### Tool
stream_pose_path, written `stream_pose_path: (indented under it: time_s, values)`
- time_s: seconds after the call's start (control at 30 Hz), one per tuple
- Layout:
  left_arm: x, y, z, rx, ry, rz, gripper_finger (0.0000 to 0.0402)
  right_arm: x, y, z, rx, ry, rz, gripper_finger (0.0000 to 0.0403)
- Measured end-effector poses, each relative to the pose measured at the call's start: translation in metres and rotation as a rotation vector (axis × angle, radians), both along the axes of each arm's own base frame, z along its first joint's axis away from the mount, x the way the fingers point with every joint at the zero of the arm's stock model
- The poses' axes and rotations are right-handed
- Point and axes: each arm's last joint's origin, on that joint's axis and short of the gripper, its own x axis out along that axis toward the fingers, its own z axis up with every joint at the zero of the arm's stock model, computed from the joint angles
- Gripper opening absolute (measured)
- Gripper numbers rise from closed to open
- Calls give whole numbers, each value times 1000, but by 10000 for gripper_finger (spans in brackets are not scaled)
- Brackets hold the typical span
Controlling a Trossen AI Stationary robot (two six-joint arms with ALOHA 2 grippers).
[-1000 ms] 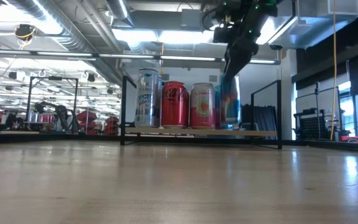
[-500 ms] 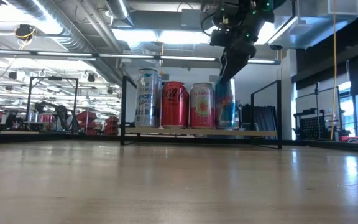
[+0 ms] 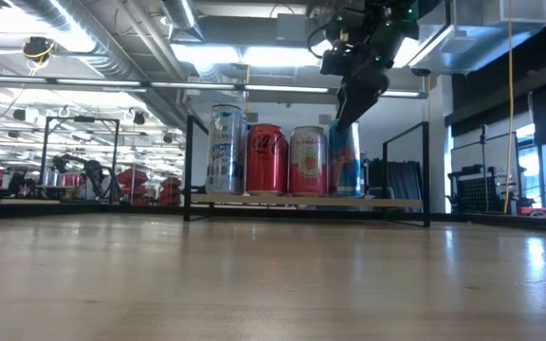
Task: Place canned beverage on shelf
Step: Put the blue soda can on the shelf, then return to Home Position
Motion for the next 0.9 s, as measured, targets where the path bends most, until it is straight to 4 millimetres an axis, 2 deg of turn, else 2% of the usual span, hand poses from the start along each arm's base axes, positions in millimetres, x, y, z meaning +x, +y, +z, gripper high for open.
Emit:
stream_pose_path:
  time_s: [0.2, 0.53, 0.63, 0.73, 0.9]
  values:
    - [0, 0, 0, 0, 0, 0, 45, 3, -1, 9, -15, -26, -1, 283]
    - [0, 0, 0, 0, 0, 0, 45, 3, -3, 23, -49, -35, -17, 355]
    - [0, 0, 0, 0, 0, 0, 45, 3, -2, 39, -56, -52, -17, 365]
    - [0, 0, 0, -6, -1, 1, 45, 1, 0, 66, -36, -87, -39, 366]
    - [-3, -1, 1, 53, 8, -47, 30, -2, 21, 109, 120, -217, -28, 343]
